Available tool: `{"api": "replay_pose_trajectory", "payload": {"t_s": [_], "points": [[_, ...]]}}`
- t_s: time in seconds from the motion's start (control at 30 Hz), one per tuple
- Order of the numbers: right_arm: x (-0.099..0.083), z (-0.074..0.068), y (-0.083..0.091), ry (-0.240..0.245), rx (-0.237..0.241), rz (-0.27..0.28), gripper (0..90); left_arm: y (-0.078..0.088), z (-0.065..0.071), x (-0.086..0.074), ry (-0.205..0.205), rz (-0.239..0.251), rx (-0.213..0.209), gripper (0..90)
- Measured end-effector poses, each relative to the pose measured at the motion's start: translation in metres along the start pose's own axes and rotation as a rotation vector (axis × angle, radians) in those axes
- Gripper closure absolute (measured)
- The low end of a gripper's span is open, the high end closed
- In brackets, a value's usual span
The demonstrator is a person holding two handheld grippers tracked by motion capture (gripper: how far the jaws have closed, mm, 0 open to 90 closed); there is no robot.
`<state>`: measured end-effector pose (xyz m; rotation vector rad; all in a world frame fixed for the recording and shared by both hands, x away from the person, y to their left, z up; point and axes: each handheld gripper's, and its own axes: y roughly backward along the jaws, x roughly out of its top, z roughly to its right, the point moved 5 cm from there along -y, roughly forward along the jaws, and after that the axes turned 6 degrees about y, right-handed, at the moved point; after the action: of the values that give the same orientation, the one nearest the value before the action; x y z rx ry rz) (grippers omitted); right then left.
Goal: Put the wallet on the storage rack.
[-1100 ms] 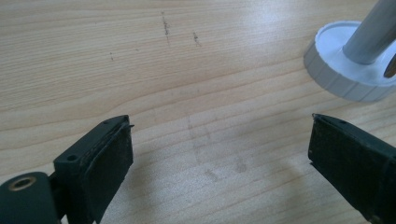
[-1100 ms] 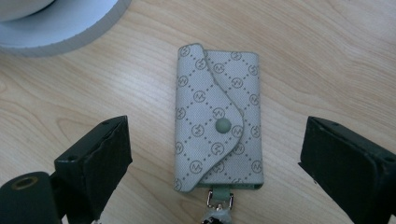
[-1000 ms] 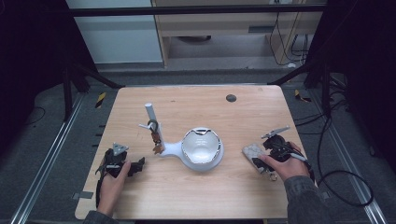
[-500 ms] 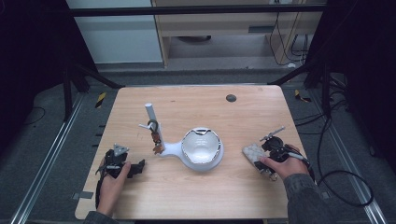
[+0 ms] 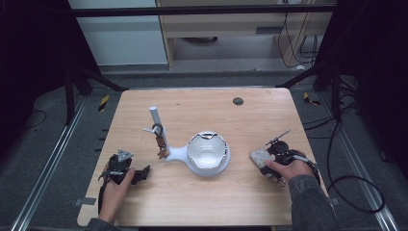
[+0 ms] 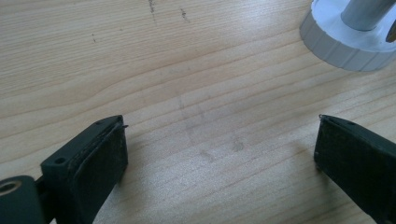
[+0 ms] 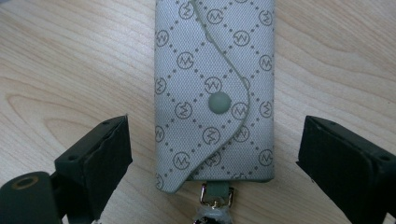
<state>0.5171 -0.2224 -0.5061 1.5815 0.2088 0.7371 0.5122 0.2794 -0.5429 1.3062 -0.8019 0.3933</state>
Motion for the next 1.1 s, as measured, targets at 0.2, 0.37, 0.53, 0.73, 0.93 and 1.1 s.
{"api": "replay_pose_trajectory", "payload": {"t_s": [0.2, 0.37, 0.53, 0.73, 0.93, 1.1], "points": [[-0.002, 0.0, -0.003, 0.004, 0.012, -0.017, 15.0, 0.0, 0.0, 0.0, -0.004, 0.0, -0.001, 2.2], [-0.004, 0.0, -0.006, -0.003, 0.024, -0.032, 18.3, 0.0, 0.0, 0.0, -0.007, 0.0, -0.005, 2.2], [-0.011, 0.002, -0.011, 0.003, 0.033, -0.045, 21.2, 0.0, 0.001, 0.0, -0.007, 0.0, -0.006, 2.2], [-0.012, 0.002, -0.01, -0.01, 0.039, -0.039, 25.3, 0.0, 0.001, 0.0, -0.007, 0.0, -0.006, 2.2], [-0.01, 0.002, -0.011, 0.02, 0.03, -0.042, 27.2, 0.0, 0.001, 0.0, -0.007, 0.001, -0.006, 2.2], [-0.008, 0.002, -0.007, 0.038, 0.026, -0.049, 30.7, 0.0, 0.001, 0.0, -0.007, 0.0, -0.007, 2.2]]}}
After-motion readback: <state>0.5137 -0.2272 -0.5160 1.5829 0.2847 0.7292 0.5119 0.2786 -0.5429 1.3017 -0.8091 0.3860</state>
